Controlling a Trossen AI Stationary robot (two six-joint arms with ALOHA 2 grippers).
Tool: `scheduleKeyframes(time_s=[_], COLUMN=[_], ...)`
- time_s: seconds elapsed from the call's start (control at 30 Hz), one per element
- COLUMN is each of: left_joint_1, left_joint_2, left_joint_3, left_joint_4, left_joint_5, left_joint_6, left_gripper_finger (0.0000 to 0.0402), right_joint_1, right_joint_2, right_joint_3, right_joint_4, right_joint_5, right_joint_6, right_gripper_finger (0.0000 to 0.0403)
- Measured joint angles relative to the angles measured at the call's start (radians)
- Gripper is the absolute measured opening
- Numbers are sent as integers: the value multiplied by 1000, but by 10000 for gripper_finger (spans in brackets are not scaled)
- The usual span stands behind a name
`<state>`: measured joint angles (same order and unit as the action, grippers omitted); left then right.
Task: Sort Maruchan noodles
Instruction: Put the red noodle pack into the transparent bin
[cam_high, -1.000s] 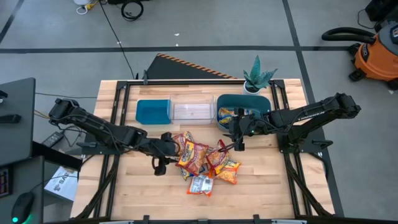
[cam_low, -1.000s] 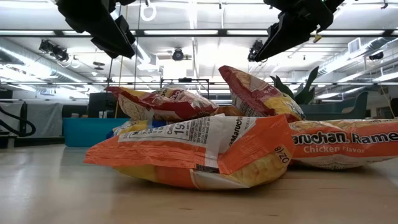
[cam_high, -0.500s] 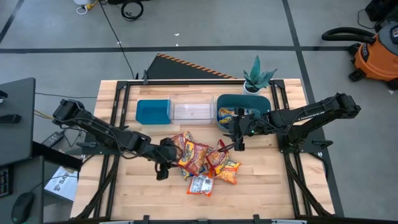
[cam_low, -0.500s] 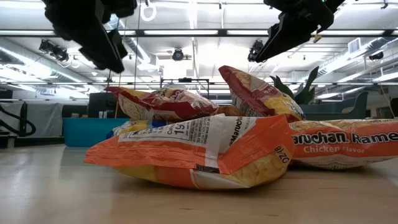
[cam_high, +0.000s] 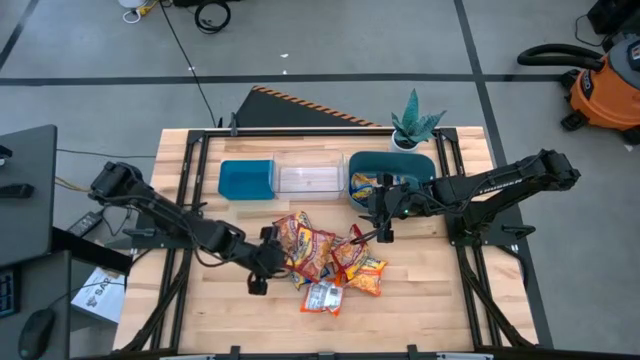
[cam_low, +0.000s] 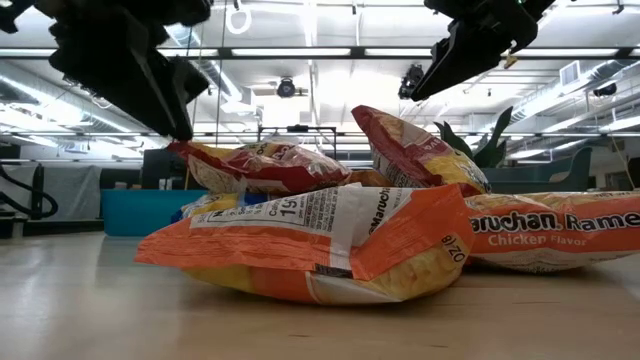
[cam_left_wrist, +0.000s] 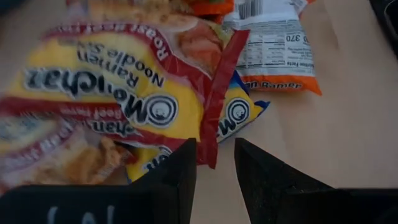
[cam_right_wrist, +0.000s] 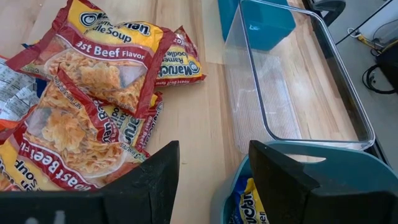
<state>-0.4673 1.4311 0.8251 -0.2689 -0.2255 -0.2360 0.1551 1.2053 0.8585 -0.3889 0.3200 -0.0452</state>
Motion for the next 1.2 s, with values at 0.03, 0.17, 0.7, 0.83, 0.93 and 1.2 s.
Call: scheduleKeyframes(time_s=[0.03,0.17,0.7,0.83,0.93,1.2], left_joint_1=[-12,-73,-175,-175,-176,-175], left_joint_2=[0,1,80,132,160,192], left_joint_3=[8,42,44,43,43,43], left_joint_4=[-7,-42,-92,-91,-82,-10], left_joint_5=[-25,-137,-353,-439,-446,-460], left_joint_6=[31,233,648,658,698,720], left_gripper_finger=[115,115,115,115,115,115], right_joint_1=[0,0,0,0,0,0], right_joint_2=[0,0,0,0,0,0], right_joint_3=[0,0,0,0,0,0], right_joint_4=[0,-1,-2,-2,-2,-4], right_joint_5=[0,0,0,0,0,-1], right_joint_6=[0,0,9,9,9,16], right_gripper_finger=[199,199,199,199,199,199])
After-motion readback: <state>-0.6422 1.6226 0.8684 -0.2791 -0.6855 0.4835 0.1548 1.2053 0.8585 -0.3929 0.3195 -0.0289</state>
